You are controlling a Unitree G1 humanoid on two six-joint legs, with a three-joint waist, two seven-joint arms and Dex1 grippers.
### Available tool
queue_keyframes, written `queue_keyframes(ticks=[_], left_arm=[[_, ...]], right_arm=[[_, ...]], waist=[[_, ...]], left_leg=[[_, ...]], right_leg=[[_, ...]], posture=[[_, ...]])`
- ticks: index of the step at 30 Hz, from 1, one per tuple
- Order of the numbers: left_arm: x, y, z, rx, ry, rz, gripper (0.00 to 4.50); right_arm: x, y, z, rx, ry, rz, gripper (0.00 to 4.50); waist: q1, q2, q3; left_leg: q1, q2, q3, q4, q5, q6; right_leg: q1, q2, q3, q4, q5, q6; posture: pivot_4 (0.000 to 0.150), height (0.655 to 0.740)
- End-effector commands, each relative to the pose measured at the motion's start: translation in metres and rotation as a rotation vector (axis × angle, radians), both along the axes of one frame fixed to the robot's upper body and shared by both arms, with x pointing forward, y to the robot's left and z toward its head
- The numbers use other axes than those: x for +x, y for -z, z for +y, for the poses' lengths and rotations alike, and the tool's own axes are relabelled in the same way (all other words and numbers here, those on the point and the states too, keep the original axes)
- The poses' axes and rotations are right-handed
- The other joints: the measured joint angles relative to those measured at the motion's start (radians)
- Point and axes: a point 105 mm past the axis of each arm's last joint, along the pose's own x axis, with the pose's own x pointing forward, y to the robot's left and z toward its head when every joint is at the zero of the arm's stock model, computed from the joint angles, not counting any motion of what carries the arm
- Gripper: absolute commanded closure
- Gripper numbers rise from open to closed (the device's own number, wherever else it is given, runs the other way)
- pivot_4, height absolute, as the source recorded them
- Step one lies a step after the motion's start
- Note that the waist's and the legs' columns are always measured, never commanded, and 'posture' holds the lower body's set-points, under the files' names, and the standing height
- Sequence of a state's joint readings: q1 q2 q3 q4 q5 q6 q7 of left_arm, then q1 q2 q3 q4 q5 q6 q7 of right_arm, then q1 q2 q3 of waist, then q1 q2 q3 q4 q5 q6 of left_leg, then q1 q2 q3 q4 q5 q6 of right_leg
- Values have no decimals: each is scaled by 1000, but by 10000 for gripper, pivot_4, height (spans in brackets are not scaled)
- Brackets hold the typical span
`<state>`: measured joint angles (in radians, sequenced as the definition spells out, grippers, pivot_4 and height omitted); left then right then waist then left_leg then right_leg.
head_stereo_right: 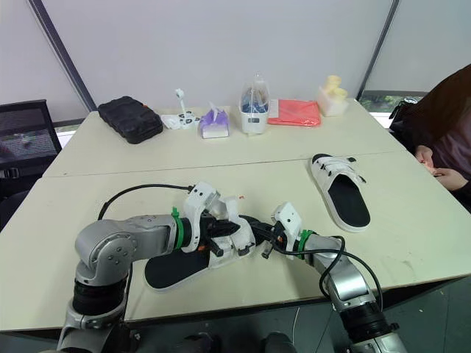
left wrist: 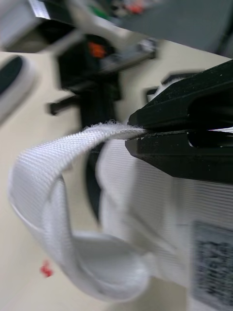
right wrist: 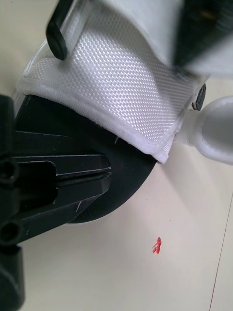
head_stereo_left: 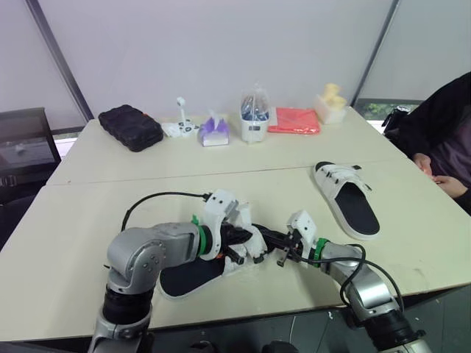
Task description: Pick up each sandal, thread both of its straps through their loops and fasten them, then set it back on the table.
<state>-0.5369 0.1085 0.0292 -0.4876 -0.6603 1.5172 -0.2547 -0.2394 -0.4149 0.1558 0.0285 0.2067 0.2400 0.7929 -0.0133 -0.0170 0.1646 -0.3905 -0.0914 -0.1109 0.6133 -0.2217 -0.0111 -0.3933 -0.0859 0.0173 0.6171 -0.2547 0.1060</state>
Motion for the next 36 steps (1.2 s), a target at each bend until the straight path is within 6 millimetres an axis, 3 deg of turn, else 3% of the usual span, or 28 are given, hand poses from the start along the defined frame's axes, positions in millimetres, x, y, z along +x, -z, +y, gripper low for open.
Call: queue_keyframes(ticks=[1,29,36], left_arm=[[4,-14,3,-53,-13,-25,44695],[-6,-13,-7,-106,33,31,44695],[-8,-15,-1,-98,43,22,44695]], right_arm=[[-10,32,2,-50,-6,119,45000],[-10,32,2,-47,1,122,45000],[-10,33,2,-48,5,123,45000]], waist=[[-2,0,0],[-1,0,0],[-1,0,0]], left_leg=[[0,0,0,0,0,0],[0,2,0,0,-1,-1],[0,2,0,0,-1,-1]], right_leg=[[0,0,0,0,0,0],[0,3,0,0,1,2],[0,3,0,0,1,2]], posture=[[1500,7400],[1500,7400],[1500,7400]])
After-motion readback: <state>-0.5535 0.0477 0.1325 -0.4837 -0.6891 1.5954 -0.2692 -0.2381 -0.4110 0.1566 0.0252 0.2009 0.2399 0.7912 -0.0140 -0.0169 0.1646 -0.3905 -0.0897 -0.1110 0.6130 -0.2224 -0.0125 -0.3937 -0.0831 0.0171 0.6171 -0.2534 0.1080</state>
